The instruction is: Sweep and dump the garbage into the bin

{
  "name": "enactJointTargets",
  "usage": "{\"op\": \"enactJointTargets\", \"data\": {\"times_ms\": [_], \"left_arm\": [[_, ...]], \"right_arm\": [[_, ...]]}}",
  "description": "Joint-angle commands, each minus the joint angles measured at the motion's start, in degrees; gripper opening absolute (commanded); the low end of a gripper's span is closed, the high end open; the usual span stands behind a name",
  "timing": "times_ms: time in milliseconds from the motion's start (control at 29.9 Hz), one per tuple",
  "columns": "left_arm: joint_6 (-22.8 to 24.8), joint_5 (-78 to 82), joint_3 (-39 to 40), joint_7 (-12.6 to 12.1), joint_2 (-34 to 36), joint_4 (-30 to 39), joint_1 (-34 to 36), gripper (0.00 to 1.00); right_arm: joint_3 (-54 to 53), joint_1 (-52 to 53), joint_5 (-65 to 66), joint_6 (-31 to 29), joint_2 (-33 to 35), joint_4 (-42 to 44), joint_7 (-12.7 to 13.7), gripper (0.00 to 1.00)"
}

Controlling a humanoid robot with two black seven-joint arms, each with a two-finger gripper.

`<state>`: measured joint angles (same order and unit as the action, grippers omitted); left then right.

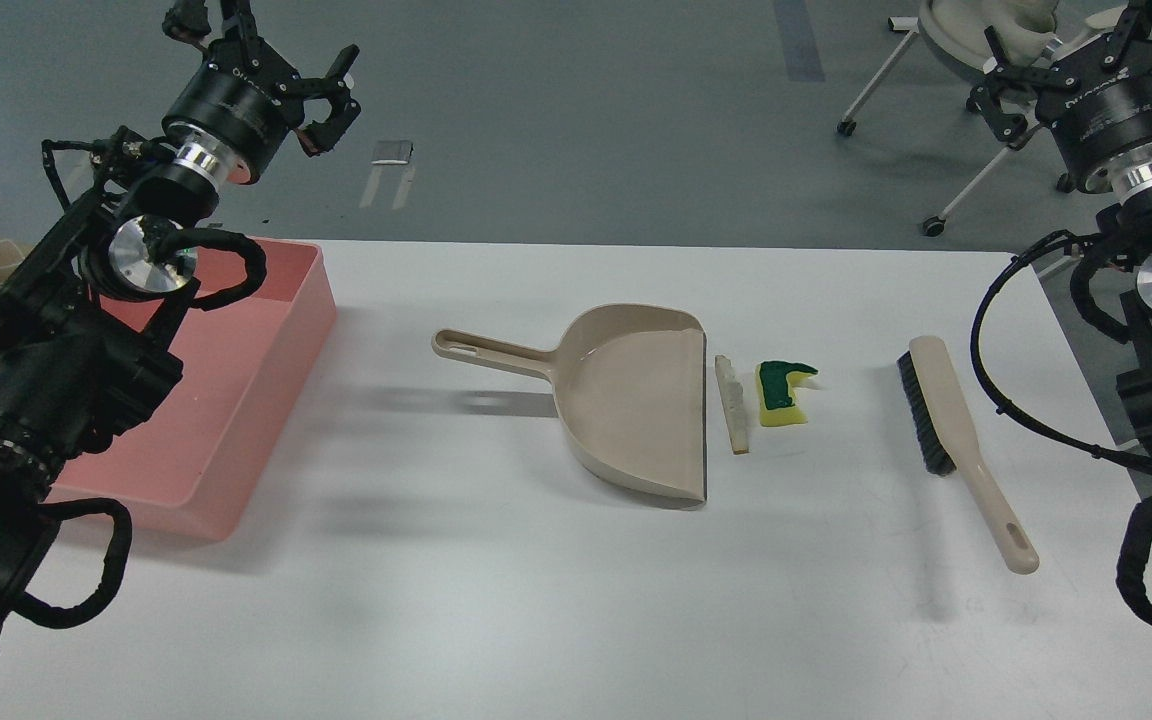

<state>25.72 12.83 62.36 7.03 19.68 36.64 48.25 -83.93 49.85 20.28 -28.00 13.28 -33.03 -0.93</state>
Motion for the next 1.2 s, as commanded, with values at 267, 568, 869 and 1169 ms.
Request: {"op": "enactJointTargets", "data": {"times_ms": [267, 568, 869, 1169], "left_arm": [[-0.85, 0.00, -0.31, -0.26, 0.00, 1.33, 0.00, 0.99], [-0.94, 0.00, -0.04, -0.44, 0.18, 1.42, 0.00, 0.99], [-1.02, 0.00, -0.22, -0.52, 0.09, 1.42, 0.00, 0.99], [-0.32, 0.00, 0.39, -0.17, 0.18, 1.42, -0.96, 0.99]], "right_arm": [[0.08, -0.02, -0.07, 0.00, 0.25, -0.55, 0.05, 1.00], [0.35, 0.07, -0.07, 0.00, 0.25, -1.25, 0.13, 1.00], [0.43, -0.19, 0.02, 0.00, 0.34, -1.25, 0.13, 1.00], [21.75, -4.85, 10.56, 1.36, 13.06, -13.62, 0.13, 1.00]]}}
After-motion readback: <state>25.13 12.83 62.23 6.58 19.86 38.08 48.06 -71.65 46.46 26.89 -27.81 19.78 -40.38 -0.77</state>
